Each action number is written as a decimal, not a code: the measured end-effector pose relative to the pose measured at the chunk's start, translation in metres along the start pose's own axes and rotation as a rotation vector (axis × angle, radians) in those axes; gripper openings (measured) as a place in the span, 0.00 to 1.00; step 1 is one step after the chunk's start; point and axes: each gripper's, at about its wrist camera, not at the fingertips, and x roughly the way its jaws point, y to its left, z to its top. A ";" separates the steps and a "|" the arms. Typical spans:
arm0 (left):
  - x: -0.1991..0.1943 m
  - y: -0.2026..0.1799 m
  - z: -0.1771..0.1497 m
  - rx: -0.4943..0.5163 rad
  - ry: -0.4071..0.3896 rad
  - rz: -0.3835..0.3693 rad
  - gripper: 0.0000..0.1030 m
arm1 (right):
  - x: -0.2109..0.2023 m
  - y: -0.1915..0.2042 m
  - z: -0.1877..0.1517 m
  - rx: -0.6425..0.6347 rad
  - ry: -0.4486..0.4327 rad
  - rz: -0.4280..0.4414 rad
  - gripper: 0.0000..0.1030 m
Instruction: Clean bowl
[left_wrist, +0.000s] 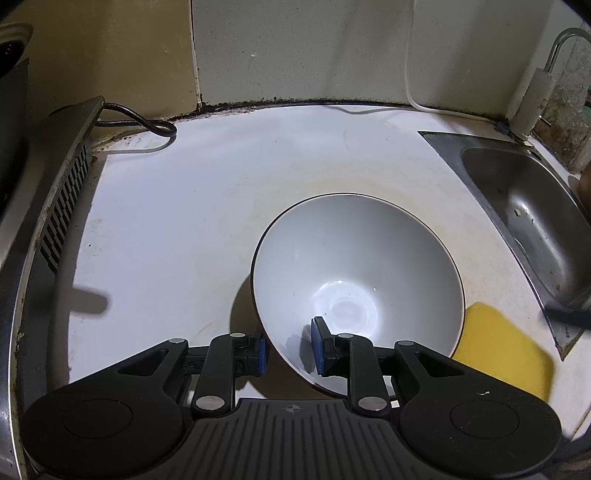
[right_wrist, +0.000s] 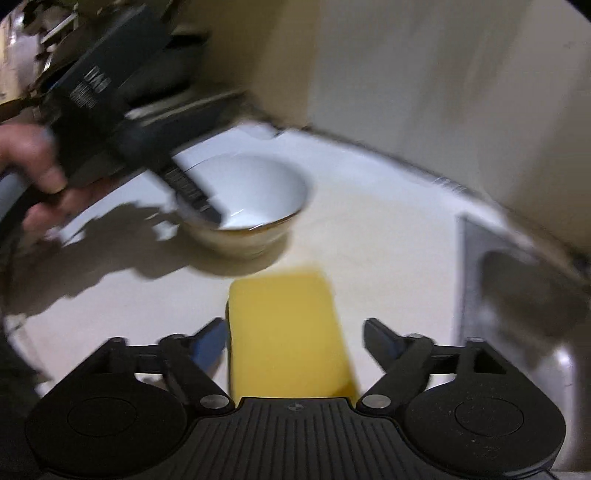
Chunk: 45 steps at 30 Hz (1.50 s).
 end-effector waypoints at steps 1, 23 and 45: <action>0.000 -0.001 0.000 0.000 0.000 0.002 0.25 | -0.004 -0.001 -0.002 -0.031 -0.015 -0.005 0.92; 0.002 -0.007 0.004 -0.034 0.007 0.042 0.25 | 0.042 -0.097 -0.066 0.883 0.093 0.677 0.68; 0.004 -0.012 0.003 -0.002 0.001 0.073 0.32 | 0.009 0.006 -0.041 0.300 0.101 -0.184 0.88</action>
